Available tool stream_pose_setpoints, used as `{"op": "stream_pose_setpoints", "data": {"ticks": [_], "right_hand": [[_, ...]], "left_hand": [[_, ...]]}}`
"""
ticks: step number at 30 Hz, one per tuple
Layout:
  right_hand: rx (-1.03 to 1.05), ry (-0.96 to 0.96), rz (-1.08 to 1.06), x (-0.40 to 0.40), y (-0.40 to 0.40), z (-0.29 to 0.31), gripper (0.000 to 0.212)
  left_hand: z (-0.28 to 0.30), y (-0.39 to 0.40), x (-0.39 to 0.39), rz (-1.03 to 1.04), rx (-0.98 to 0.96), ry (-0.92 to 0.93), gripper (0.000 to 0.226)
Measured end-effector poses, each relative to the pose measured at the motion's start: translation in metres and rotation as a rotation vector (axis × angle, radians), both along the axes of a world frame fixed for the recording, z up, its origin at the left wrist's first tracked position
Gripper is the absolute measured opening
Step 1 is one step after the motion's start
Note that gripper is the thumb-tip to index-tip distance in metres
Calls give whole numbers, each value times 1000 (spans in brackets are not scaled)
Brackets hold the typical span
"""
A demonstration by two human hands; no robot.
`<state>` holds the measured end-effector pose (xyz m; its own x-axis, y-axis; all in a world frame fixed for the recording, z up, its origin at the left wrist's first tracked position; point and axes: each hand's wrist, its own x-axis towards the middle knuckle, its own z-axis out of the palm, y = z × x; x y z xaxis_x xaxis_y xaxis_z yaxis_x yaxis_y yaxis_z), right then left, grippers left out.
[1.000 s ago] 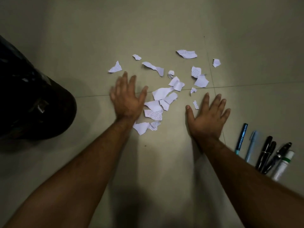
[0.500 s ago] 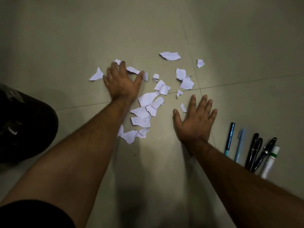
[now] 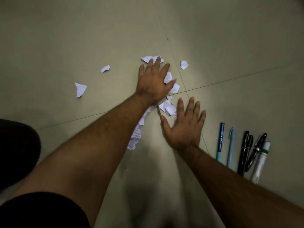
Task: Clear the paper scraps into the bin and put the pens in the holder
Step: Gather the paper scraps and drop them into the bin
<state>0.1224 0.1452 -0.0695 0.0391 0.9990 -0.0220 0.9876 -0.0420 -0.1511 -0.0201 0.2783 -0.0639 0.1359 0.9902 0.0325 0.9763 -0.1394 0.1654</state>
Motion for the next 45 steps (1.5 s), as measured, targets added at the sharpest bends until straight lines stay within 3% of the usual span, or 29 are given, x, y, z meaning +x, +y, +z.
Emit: {"op": "stream_pose_setpoints", "data": {"ticks": [2,5,8,10,14,16,21,24,28,30,32,34,37,39,41,45], "right_hand": [[6,10,-6,2,0,0,82],[-7,13,7,2,-1,2,85],[-46,9,-10,2,1,1,86],[-54,15,-10,1,1,1,87],[-61,10,-17,1,3,2,89],[-71,10,-14,1,3,4,93],[-71,9,31,2,1,10,110],[-25,25,91,4,-2,10,111],[117,27,150,3,-4,7,107],[138,18,150,3,-5,5,106],[131,3,144,3,-5,3,106],[117,-9,143,1,-6,3,107],[94,-13,128,0,-5,4,108],[94,-18,125,-1,-6,3,109],[110,-22,125,-1,-7,2,109],[133,-12,132,-2,-5,1,109]], "left_hand": [[-3,-1,-4,-41,-40,40,68],[5,-36,-6,-103,147,135,58],[20,-34,17,-30,217,151,50],[27,-5,38,-86,163,92,53],[22,41,65,-273,-143,81,56],[19,33,52,-308,-157,70,53],[22,-60,1,-376,-137,-250,39],[27,-86,-15,-281,-2,-303,35],[19,-68,-67,151,175,-59,43],[14,-60,-100,404,71,55,56],[9,-58,-112,528,-96,39,76],[6,-65,-97,454,-149,-7,80],[6,-87,-71,289,-40,-94,60],[8,-84,-80,362,1,-79,52],[9,-62,-98,493,23,-62,58],[8,-16,-109,395,-165,-79,63]]}}
